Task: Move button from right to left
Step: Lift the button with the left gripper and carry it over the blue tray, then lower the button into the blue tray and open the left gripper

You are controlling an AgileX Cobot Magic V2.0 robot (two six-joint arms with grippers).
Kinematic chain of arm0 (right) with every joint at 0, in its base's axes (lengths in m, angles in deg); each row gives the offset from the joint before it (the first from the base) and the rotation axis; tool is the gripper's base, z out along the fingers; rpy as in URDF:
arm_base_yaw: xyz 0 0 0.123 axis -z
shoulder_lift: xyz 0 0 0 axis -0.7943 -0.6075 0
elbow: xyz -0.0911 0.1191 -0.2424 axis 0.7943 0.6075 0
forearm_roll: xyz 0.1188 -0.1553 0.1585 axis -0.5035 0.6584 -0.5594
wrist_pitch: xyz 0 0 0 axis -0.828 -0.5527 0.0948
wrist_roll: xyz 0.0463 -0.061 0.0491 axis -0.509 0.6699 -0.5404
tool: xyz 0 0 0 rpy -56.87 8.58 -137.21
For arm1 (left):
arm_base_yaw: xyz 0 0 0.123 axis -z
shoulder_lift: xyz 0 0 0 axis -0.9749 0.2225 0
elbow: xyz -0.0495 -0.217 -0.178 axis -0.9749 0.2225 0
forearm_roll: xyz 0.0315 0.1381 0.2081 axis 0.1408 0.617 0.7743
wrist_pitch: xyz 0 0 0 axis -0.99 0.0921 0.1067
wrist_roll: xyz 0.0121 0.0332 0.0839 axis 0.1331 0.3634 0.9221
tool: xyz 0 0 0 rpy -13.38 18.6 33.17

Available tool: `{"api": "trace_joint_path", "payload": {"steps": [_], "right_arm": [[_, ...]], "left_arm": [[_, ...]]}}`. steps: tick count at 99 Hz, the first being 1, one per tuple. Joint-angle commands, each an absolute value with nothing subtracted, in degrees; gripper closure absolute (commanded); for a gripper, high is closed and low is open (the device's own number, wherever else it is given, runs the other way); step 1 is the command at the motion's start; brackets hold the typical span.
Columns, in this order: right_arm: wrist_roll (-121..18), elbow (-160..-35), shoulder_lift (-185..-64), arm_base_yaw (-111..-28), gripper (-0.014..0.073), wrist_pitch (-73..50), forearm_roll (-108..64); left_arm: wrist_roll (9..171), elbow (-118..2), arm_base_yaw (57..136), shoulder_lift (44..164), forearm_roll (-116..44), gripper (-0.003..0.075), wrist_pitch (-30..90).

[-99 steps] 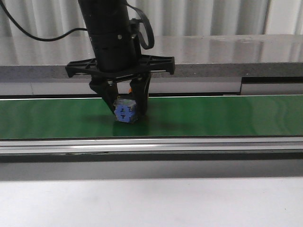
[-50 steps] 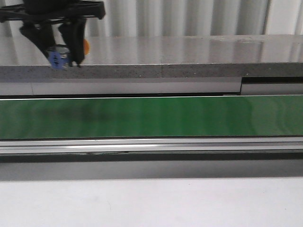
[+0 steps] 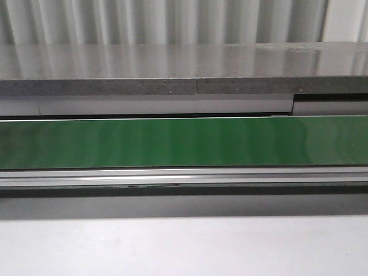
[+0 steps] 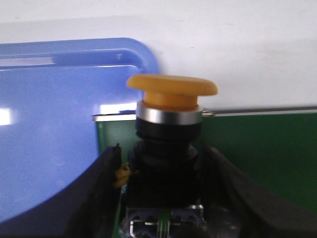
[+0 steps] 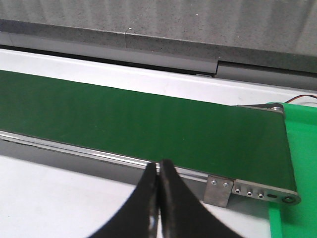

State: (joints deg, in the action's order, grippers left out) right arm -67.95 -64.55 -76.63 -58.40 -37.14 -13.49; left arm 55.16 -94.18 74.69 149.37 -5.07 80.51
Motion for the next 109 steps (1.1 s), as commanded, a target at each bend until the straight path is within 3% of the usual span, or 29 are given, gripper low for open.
{"api": "trace_joint_path", "payload": {"steps": [1, 46, 92, 101, 109], "right_arm": [[-67.7, -65.9, -77.1, -58.5, 0.0659, -32.6, -13.9], [-67.7, -65.9, -77.1, -58.5, 0.0659, -32.6, -13.9], [-67.7, -65.9, -77.1, -58.5, 0.0659, -32.6, -13.9], [-67.7, -65.9, -77.1, -58.5, 0.0659, -32.6, -13.9], [-67.7, -65.9, -77.1, -58.5, 0.0659, -32.6, -13.9]], "left_arm": [[56.3, -95.6, 70.5, 147.3, -6.2, 0.0638, 77.2], [65.3, -95.3, 57.9, 155.7, -11.5, 0.0638, 75.9], [68.7, -95.3, 53.3, 165.0, -9.7, 0.0638, 76.2], [68.7, -95.3, 53.3, 166.1, -8.6, 0.062, 76.2], [68.7, -95.3, 53.3, 166.3, -7.7, 0.054, 76.3]]}}
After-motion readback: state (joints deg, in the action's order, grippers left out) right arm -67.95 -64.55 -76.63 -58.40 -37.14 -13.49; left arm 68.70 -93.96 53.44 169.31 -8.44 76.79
